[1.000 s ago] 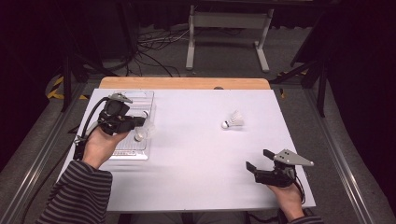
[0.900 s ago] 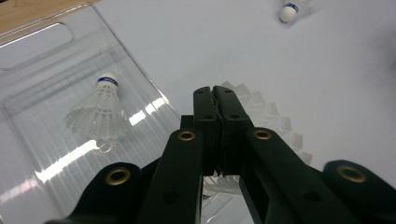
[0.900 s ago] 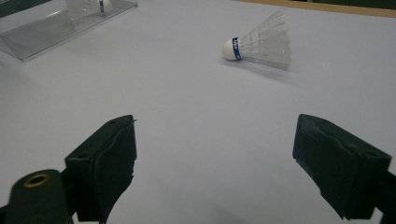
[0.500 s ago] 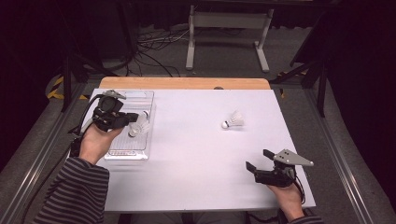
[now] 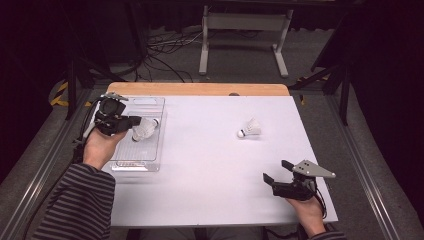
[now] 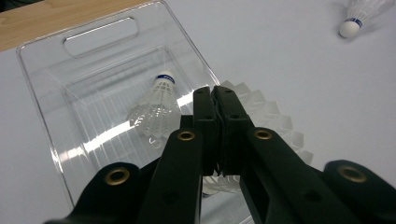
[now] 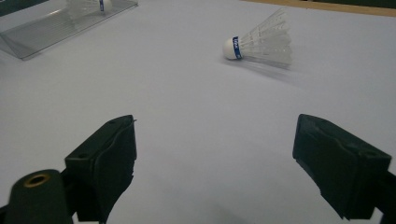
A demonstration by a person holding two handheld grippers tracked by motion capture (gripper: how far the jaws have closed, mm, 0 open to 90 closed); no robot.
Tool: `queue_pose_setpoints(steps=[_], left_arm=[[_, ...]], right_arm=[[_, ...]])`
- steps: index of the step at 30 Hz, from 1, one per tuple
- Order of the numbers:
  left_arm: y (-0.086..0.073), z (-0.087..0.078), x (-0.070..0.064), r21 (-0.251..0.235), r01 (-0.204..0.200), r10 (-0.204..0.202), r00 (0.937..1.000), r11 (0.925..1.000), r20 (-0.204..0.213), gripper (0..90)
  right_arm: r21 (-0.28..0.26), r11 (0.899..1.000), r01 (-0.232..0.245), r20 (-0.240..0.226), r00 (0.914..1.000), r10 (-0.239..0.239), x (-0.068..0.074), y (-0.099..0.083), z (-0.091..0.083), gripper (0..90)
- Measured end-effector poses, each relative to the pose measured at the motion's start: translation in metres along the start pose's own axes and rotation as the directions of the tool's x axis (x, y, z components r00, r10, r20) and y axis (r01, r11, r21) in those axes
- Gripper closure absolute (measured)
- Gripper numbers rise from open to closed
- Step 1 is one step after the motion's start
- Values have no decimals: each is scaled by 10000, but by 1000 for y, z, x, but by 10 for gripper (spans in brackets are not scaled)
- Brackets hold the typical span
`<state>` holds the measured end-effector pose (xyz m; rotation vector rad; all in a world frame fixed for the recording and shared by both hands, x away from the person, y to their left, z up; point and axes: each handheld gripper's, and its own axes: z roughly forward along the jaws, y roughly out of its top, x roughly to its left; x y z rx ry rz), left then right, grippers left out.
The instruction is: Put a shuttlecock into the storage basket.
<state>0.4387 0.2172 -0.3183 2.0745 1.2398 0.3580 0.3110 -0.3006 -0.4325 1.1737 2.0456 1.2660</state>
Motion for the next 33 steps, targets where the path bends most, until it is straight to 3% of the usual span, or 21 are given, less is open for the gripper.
queue_pose_setpoints(steps=[15, 26, 33], left_arm=[[2, 14, 19, 195, 626, -618, 9973, 9978, -393, 882], [2, 22, 35, 233, 1195, -1173, 9899, 9926, -799, 881], [4, 32, 41, 425, 1254, -1203, 9871, 9912, -1056, 878]], right_arm=[[-1, 10000, -1, -1, 10000, 1, 0, 0, 0, 143], [-14, 10000, 1, -20, 10000, -1, 0, 0, 0, 143], [0, 10000, 21, -17, 10000, -21, 0, 0, 0, 143]])
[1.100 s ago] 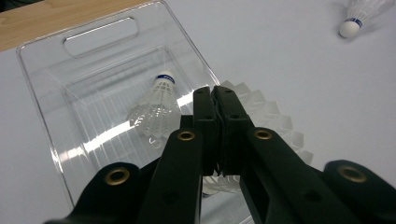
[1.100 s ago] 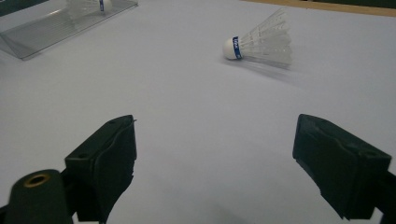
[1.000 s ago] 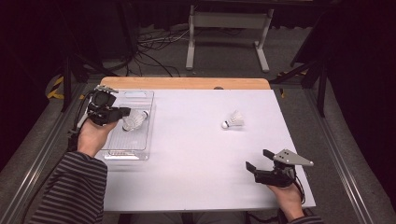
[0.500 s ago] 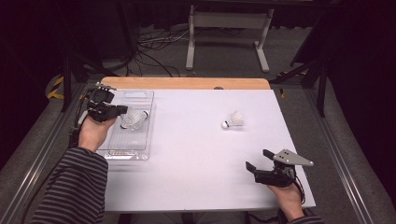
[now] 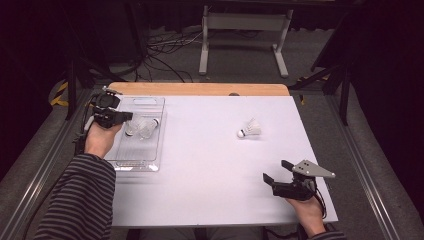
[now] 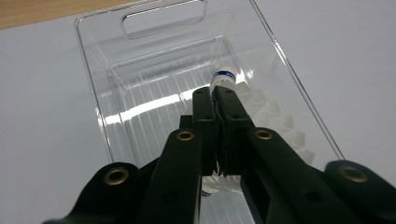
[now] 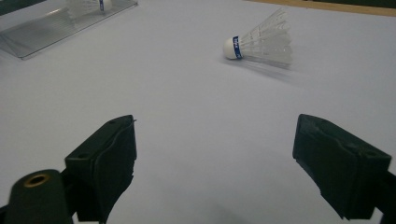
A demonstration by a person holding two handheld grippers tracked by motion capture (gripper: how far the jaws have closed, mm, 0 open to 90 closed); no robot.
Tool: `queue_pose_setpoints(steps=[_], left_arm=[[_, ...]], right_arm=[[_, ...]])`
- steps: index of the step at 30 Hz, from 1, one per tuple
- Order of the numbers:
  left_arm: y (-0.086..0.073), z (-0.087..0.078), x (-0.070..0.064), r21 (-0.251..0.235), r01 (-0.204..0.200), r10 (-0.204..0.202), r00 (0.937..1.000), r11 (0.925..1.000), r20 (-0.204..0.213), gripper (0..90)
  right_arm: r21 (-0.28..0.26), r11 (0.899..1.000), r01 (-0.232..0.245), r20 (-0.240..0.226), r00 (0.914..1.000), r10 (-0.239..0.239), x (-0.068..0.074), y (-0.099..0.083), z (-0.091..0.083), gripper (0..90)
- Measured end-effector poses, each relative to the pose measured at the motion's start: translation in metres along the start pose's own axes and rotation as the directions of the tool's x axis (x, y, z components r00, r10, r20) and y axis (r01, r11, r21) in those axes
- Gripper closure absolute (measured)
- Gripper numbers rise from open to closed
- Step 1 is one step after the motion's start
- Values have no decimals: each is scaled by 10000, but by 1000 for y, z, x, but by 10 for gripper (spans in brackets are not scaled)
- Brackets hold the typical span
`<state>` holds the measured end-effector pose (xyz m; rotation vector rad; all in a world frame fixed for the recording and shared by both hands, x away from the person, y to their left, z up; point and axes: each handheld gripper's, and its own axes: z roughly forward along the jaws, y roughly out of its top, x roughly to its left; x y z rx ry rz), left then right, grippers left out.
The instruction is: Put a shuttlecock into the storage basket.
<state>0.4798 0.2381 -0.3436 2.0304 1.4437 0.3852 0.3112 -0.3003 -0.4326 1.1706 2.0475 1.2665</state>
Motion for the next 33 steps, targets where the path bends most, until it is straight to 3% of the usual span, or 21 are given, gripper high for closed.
queue_pose_setpoints(steps=[18, 33], left_arm=[[4, 23, 16, 304, 762, -740, 9949, 9966, -679, 880], [5, 34, 20, 530, 838, -783, 9921, 9951, -979, 872]], right_arm=[[9, 10000, -8, -26, 10000, 8, 0, 0, 0, 143], [23, 10000, 7, -31, 10000, -7, 0, 0, 0, 143]])
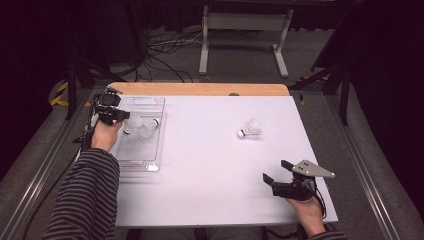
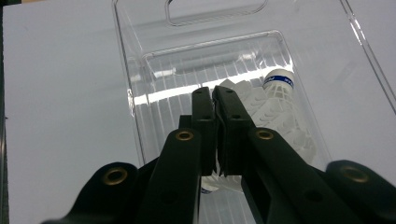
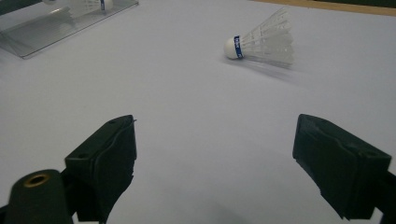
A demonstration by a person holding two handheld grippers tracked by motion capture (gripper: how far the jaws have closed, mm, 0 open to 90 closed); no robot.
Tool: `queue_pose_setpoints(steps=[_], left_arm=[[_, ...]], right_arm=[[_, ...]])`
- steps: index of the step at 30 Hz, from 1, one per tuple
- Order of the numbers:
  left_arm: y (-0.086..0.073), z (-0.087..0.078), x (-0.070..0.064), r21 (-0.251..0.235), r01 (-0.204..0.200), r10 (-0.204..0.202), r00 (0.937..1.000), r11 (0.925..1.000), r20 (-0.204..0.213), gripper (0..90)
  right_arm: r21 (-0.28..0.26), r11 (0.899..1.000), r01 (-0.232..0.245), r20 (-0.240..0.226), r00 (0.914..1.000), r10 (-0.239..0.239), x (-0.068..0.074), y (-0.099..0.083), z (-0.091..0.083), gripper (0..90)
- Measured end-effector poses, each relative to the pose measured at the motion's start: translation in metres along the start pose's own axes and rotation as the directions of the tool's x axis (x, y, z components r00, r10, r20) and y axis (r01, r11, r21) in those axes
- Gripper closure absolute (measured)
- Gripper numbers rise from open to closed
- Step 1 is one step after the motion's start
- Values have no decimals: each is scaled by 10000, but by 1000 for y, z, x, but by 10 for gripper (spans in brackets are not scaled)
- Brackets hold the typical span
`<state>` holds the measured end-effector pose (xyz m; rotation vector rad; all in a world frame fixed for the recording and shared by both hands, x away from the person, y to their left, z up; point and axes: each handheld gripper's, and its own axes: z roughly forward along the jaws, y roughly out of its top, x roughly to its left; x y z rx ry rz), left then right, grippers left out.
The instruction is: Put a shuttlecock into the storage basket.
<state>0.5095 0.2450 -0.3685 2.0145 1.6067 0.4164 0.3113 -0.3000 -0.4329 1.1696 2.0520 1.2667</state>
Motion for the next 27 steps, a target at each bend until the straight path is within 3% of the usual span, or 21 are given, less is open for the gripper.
queue_pose_setpoints(steps=[18, 22, 27], left_arm=[[0, 10, -1, 334, -53, 51, 10000, 9994, 60, 841], [0, 11, -2, 362, -142, 136, 9998, 9992, 156, 797], [0, 9, -5, 274, -223, 216, 9994, 9994, 256, 646]], right_arm=[[17, 10000, 2, -12, 10000, -2, 0, 0, 0, 143], [14, 10000, 6, -4, 10000, -6, 0, 0, 0, 143], [27, 10000, 12, -11, 10000, -12, 0, 0, 0, 143]])
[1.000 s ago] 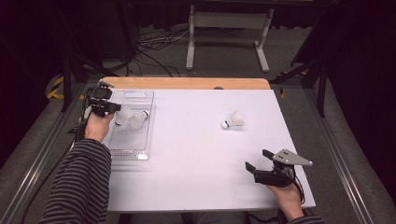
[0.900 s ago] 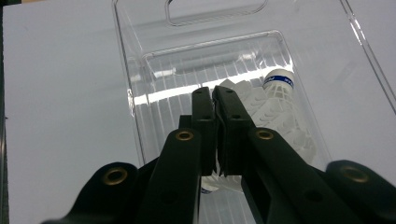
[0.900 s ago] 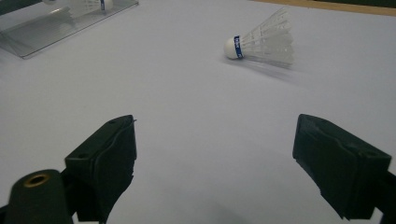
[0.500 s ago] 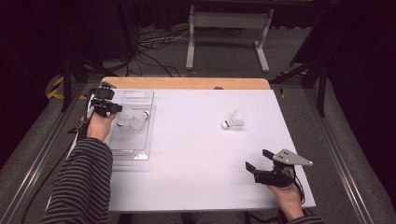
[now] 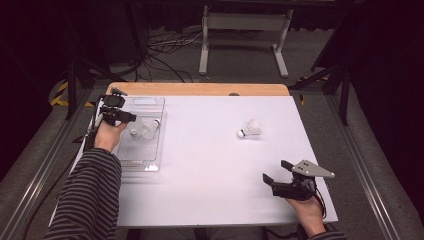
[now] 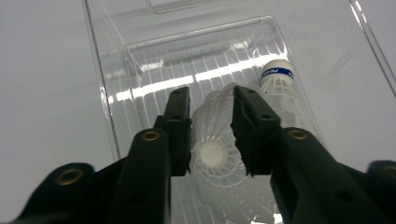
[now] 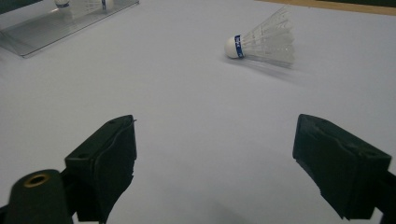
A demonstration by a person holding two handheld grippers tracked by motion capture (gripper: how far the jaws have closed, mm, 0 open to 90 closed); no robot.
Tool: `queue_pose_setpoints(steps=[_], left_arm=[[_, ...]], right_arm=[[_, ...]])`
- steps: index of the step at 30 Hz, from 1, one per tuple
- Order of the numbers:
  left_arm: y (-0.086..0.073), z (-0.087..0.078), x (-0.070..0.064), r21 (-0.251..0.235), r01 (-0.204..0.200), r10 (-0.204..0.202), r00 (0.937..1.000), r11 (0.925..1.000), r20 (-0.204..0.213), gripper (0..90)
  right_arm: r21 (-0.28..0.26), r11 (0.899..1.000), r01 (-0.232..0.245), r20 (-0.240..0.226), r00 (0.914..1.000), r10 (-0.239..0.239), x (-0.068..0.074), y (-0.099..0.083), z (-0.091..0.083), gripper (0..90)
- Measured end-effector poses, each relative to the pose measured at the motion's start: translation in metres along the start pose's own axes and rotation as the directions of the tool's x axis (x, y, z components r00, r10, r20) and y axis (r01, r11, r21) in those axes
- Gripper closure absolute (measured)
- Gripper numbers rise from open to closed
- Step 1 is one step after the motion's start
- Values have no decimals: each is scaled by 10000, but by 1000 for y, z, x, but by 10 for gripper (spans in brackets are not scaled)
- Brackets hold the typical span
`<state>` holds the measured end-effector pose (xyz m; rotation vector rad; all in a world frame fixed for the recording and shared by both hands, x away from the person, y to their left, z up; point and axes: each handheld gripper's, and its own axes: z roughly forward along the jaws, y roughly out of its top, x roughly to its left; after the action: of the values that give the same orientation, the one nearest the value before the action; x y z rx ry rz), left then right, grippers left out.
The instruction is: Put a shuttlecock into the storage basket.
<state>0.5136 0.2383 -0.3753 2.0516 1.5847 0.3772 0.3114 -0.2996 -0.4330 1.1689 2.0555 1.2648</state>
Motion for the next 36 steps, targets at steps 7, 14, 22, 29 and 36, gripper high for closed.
queue_pose_setpoints(steps=[7, 14, 22, 29, 36], left_arm=[[0, -3, -5, -50, -142, 143, 9996, 9999, 256, 484], [0, -3, -9, -130, -164, 168, 9995, 9998, 250, 357], [-3, -10, -15, -213, -302, 307, 9992, 9993, 238, 294], [-8, -14, -19, -353, -461, 475, 9981, 9983, 394, 291], [-14, -14, -18, -329, -502, 519, 9973, 9982, 522, 292]], right_arm=[[9, 10000, 6, -3, 10000, -6, 0, 0, 0, 143], [40, 10000, 25, -12, 10000, -25, 0, 0, 0, 143], [60, 10000, 40, -15, 10000, -40, 0, 0, 0, 143], [55, 10000, 50, -18, 10000, -50, 0, 0, 0, 143], [53, 10000, 36, -13, 10000, -36, 0, 0, 0, 143]])
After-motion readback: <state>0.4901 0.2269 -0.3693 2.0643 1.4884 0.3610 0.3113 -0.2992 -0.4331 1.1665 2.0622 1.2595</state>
